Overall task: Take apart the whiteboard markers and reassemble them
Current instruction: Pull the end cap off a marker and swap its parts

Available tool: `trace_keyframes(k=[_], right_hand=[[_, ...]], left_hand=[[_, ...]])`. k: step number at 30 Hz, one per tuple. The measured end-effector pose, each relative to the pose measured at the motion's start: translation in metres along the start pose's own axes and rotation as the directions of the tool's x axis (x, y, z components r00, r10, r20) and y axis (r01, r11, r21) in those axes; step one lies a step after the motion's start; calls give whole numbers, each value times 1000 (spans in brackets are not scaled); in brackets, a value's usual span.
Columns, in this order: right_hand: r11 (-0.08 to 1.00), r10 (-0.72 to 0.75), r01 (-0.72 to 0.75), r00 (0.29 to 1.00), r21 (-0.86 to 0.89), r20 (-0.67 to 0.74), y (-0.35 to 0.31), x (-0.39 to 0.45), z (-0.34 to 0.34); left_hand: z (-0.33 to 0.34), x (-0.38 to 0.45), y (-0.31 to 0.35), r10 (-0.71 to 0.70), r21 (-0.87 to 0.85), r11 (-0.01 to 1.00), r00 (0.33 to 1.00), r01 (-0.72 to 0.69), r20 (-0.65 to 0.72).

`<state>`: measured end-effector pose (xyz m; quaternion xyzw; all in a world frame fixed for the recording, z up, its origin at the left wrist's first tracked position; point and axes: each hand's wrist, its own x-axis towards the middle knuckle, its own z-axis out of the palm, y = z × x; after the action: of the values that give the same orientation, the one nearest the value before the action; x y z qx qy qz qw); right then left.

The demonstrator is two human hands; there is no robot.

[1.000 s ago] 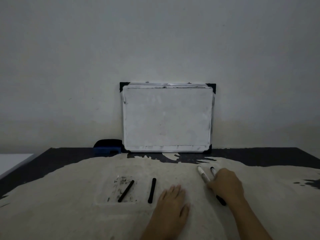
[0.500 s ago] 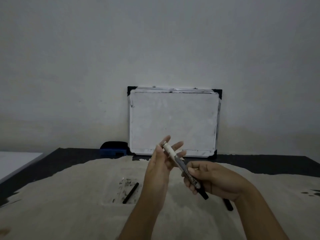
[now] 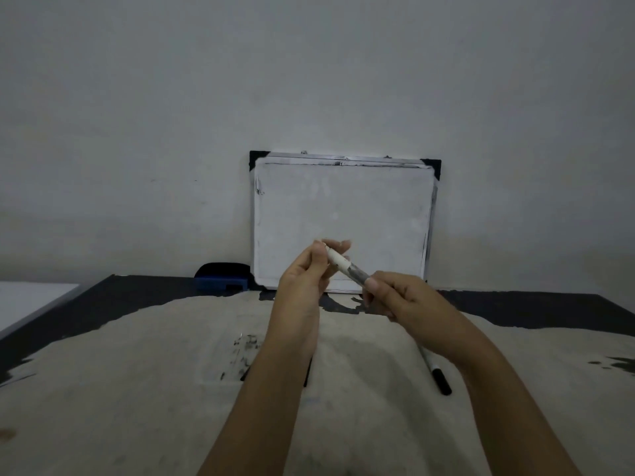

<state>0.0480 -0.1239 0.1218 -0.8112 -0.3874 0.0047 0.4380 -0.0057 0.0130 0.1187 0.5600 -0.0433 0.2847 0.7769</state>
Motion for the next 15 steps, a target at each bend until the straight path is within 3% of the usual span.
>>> trace_keyframes(k=[5, 10, 12, 15], right_hand=[[942, -173, 102, 964, -320, -201, -5, -2, -2], [753, -421, 159, 862, -638, -281, -9, -1, -3], [776, -430, 162, 843, -609, -324, -7, -3, -11], [914, -254, 104, 900, -392, -354, -3, -7, -26]], left_hand=[[11, -5, 1, -60, -41, 998, 985, 54, -164], [11, -5, 3, -103, -200, 979, 921, 28, -376], [-1, -1, 7, -104, -227, 974, 896, 4, -431], [-13, 2, 10, -68, -189, 982, 958, 15, -277]])
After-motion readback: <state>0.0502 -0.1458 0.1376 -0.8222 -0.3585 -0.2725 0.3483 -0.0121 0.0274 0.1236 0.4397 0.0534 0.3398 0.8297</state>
